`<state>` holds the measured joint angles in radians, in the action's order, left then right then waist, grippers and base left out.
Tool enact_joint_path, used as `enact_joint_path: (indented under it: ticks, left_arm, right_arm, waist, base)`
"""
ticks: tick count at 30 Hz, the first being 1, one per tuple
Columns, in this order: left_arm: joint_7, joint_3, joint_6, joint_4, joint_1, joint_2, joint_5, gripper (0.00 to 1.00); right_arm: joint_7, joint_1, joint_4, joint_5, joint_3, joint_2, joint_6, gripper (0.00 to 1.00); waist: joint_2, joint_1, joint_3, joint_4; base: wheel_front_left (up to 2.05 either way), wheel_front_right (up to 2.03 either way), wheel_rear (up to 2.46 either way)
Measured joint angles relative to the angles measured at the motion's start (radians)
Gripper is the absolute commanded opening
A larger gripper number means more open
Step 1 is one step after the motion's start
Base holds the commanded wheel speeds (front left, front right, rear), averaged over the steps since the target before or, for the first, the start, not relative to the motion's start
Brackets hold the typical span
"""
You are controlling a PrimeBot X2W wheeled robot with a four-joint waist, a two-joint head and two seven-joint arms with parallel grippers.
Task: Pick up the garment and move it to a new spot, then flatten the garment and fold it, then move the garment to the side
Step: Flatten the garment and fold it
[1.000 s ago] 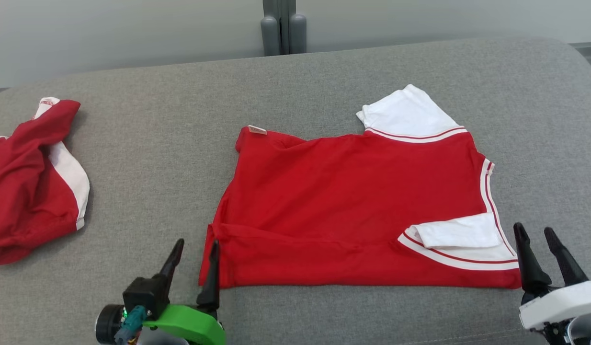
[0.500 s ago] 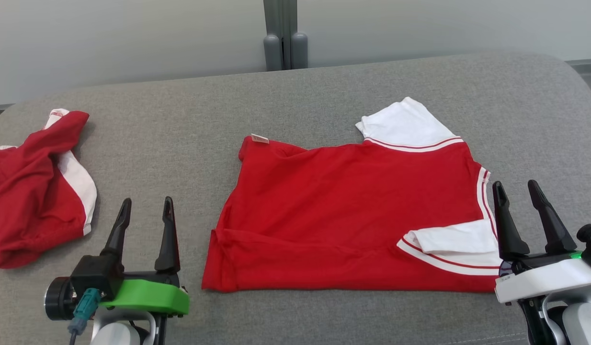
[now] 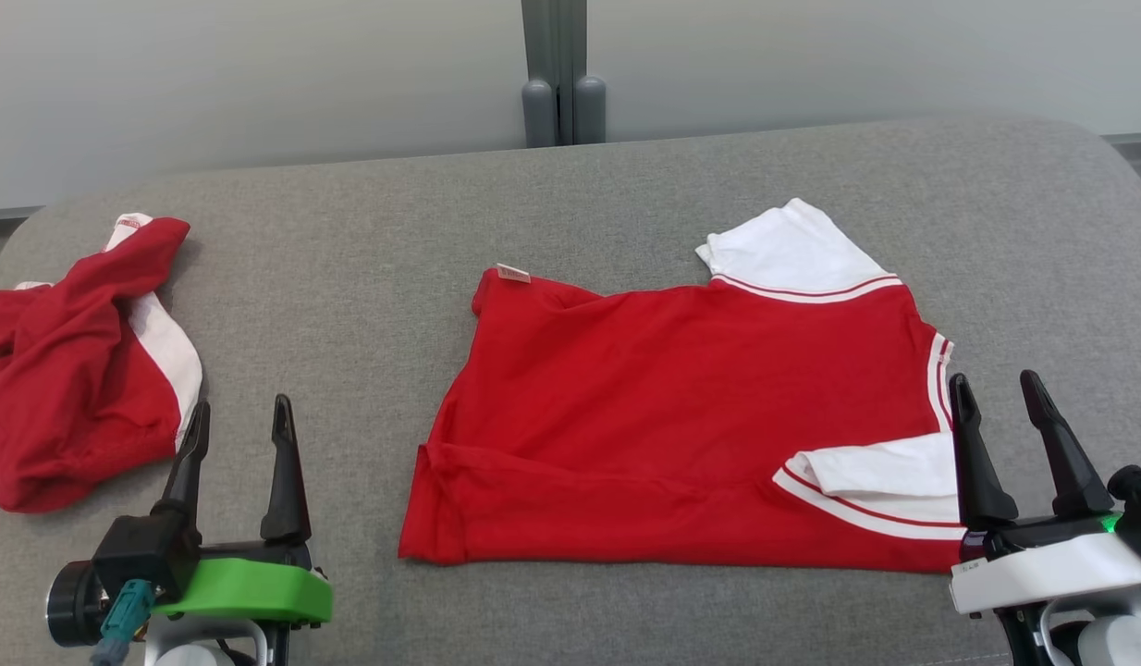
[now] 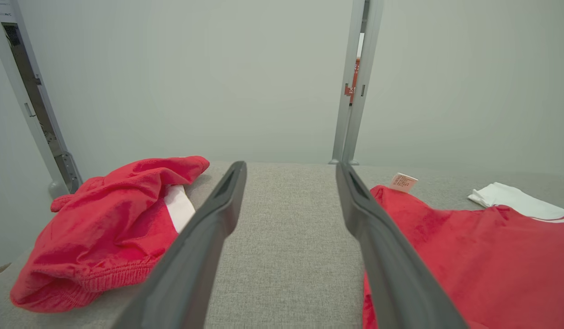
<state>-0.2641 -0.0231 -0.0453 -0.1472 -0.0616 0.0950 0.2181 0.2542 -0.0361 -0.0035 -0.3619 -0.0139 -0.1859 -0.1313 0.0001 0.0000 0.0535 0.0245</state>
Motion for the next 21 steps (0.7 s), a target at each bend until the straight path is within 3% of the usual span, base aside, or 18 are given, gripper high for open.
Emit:
enact_joint_path:
  ticks: [21]
  left_arm:
    - [0.0,0.021,-0.043,-0.055,0.0,-0.029,-0.036,1.0]
  right_arm:
    - [0.003,-0.009,0.023,0.017,-0.002,-0.002,0.0,1.0]
  waist:
    - [0.0,0.0,0.005,-0.002]
  base:
    - [0.0,0.0,0.0]
